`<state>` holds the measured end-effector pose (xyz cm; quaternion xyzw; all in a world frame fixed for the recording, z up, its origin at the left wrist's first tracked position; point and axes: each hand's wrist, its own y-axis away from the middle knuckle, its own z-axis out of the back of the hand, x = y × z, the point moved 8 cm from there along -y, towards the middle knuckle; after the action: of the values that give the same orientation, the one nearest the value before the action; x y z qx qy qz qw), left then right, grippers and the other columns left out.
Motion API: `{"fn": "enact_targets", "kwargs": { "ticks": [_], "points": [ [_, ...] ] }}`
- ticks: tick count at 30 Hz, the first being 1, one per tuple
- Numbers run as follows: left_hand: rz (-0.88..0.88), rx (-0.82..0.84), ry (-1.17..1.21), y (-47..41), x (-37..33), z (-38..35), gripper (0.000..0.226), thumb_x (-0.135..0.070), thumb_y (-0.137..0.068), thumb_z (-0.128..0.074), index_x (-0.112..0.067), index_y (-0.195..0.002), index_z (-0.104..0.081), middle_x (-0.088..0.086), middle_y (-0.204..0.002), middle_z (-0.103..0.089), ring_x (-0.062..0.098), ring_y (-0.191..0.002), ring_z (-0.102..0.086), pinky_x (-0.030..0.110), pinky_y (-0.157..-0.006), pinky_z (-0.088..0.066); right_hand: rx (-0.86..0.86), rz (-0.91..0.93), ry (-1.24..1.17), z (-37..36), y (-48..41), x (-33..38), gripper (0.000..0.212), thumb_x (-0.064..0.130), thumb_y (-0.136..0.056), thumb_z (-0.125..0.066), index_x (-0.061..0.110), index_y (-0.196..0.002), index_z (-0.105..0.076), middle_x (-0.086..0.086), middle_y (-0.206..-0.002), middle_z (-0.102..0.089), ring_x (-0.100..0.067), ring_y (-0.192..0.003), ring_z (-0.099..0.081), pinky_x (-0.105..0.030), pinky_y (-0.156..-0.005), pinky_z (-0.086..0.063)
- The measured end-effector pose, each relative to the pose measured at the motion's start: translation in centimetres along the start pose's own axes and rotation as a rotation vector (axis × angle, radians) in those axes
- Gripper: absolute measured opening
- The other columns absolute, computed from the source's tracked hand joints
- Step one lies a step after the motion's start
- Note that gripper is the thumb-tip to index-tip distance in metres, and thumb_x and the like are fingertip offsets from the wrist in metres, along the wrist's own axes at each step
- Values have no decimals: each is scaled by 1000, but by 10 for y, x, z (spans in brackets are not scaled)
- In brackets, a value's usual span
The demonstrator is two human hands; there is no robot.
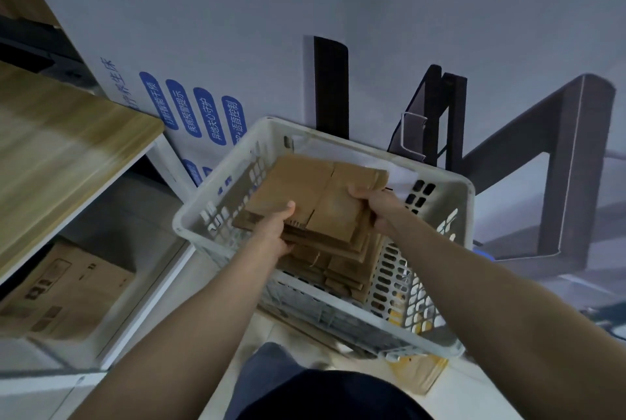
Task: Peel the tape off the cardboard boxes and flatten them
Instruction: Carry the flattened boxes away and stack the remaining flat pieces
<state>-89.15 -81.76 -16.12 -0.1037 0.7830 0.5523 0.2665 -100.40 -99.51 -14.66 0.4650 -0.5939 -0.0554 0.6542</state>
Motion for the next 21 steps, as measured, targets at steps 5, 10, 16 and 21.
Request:
{"fn": "enact_targets", "kwargs": {
  "ticks": [5, 10, 16, 21],
  "points": [
    [-151, -175, -469, -29, -57, 44, 111, -43, -59, -86, -11, -146, -25, 12, -148, -37, 32, -132, -39, 49, -106, -37, -39, -13, 46, 23, -10, -3, 48, 17, -74, -80, 12, -116, -59, -9, -112, -65, -30, -99, -62, -44, -79, -54],
    [2, 123, -844, -52, -65, 24, 92, -49, -49, -83, -10, -127, -53, 11, -121, -62, 27, -109, -58, 44, -96, -47, -37, -72, 7, 23, -20, -21, 42, 17, -72, -80, 15, -109, -61, -8, -111, -65, -29, -98, -62, -41, -71, -54],
    [-59, 140, -1043, -100, -62, 17, 86, -45, -73, -76, -10, -142, -38, 10, -142, -46, 29, -128, -44, 43, -107, -37, -192, -89, 111, 32, -43, -45, 63, 21, -71, -82, 7, -124, -51, -8, -119, -60, -29, -109, -56, -49, -99, -45],
    [-127, 176, -1244, -135, -54, 7, 89, -54, -73, -72, -16, -145, -35, 8, -144, -44, 29, -130, -42, 44, -108, -36, -337, -79, 182, 41, -66, -65, 51, 23, -76, -79, 8, -115, -50, -9, -118, -59, -25, -100, -56, -39, -89, -49]
  ]
}}
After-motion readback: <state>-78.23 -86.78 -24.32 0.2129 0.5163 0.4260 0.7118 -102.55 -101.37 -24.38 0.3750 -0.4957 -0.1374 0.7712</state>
